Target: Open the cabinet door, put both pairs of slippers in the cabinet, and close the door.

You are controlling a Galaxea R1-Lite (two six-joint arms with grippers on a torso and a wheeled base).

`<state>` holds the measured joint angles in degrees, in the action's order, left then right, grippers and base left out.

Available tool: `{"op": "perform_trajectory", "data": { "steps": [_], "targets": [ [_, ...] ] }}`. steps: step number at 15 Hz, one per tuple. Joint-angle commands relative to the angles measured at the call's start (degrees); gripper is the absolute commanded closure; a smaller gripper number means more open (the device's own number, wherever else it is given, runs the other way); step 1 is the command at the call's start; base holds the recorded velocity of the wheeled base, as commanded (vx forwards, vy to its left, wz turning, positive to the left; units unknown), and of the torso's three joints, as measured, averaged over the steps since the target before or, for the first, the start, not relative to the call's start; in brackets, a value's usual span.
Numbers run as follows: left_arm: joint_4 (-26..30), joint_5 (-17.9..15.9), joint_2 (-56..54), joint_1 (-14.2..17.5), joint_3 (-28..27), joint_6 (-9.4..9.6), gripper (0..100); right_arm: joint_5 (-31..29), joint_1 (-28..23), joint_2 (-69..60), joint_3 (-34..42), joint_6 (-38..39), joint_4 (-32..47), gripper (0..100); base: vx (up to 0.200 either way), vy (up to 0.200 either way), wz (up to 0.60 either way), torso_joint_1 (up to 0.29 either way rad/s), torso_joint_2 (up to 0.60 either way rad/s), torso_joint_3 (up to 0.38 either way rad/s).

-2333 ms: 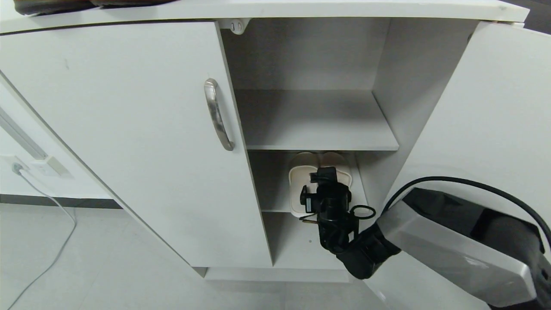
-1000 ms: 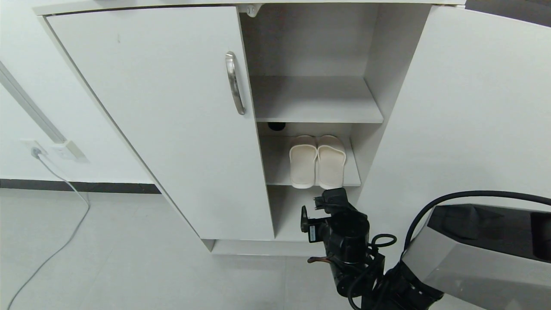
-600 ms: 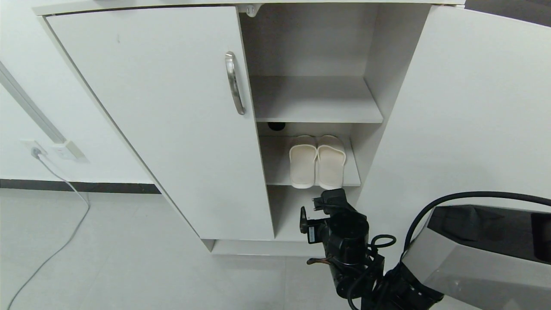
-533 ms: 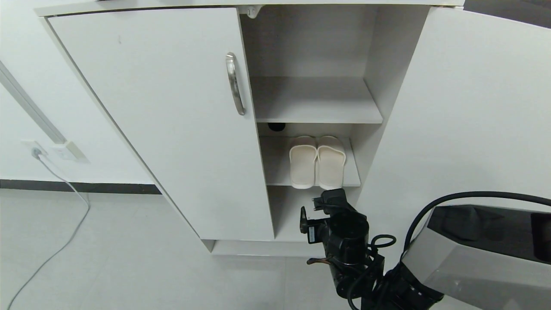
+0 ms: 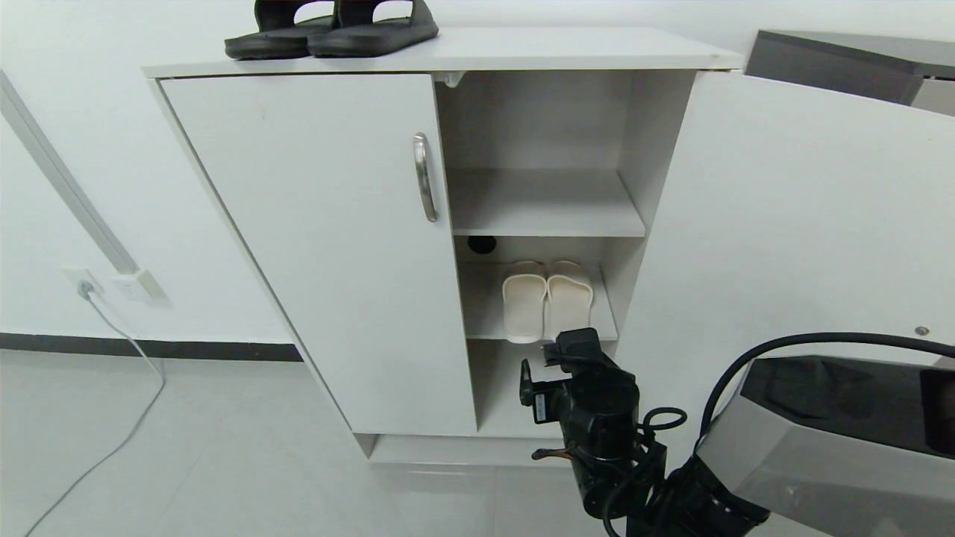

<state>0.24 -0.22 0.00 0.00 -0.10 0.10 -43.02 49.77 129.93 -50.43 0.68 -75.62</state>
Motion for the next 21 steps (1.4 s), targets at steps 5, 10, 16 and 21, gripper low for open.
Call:
{"op": "perform_trajectory", "data": {
  "steps": [5, 10, 16, 21],
  "targets": [
    [0.02, 0.04, 0.09, 0.00, 0.01, -0.10, 100, 0.31, -0.12, 0.15, 0.33, 0.02, -0.06, 0, 0.000, 0.000, 0.00, 0.001, 0.00, 0.196],
    [0.02, 0.04, 0.09, 0.00, 0.01, -0.01, 100, 0.31, -0.12, 0.24, 0.60, 0.02, -0.06, 0, 0.000, 0.080, 0.00, -0.002, 0.00, 0.039],
    [0.02, 0.04, 0.09, 0.00, 0.01, -0.01, 100, 0.31, -0.12, 0.33, 0.95, 0.02, -0.06, 0, 0.000, 0.200, 0.00, 0.004, 0.00, 0.004],
    [0.02, 0.04, 0.09, 0.00, 0.01, -0.01, 100, 0.39, -0.20, 0.33, 1.74, -0.07, -0.41, 0, 0.000, 0.200, 0.00, 0.001, 0.00, 0.004]
  ]
}}
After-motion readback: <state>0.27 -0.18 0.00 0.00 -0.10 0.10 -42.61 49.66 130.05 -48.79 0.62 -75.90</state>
